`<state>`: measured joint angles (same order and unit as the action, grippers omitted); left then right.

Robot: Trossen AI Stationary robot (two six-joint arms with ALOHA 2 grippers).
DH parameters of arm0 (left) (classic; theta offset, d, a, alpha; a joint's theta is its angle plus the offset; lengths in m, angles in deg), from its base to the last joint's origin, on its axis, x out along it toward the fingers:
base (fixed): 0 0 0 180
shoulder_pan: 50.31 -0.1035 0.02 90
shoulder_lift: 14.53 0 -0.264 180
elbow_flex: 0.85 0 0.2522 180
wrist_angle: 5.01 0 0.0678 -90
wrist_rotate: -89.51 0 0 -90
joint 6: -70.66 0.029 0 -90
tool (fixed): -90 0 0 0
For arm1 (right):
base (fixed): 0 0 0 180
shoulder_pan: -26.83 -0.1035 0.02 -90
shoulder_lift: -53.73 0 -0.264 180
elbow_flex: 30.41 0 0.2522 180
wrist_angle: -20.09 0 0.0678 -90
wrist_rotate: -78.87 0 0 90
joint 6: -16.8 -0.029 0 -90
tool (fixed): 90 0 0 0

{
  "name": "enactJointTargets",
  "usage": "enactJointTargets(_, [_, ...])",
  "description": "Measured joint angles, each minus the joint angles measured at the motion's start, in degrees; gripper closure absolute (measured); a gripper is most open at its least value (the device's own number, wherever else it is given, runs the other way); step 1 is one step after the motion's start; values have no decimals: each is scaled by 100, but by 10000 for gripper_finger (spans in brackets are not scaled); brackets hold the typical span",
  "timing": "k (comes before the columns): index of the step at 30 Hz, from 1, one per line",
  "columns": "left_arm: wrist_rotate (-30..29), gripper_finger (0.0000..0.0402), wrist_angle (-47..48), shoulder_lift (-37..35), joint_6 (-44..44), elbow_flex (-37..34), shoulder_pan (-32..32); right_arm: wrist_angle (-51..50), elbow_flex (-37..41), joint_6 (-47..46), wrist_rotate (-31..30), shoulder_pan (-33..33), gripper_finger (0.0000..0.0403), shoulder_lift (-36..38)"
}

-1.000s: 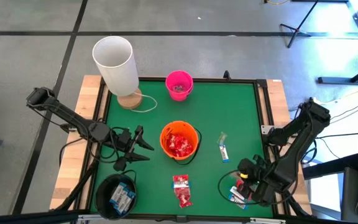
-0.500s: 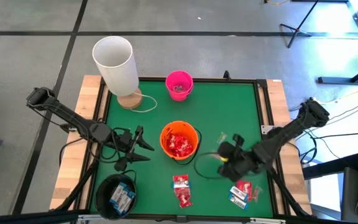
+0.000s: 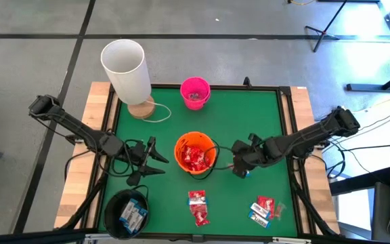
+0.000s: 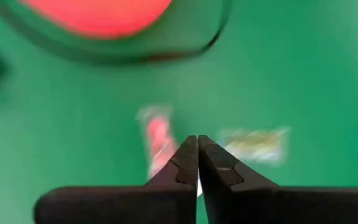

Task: Sort candy
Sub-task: Put the orange gummy into the pink bucket

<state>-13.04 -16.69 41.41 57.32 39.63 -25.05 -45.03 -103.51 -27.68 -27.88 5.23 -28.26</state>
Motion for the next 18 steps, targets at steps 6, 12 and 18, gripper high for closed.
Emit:
enactJointTargets(6, [-4,218,98,0,-4,0,0,1150,904,-47,781,-11,323,-4])
enactJointTargets(12, [-48,218,100,0,-10,0,0,1767,1352,299,890,-7,244,-4])
enactJointTargets(18, [-188,218,100,0,-17,0,2,2292,1832,431,929,-9,222,-4])
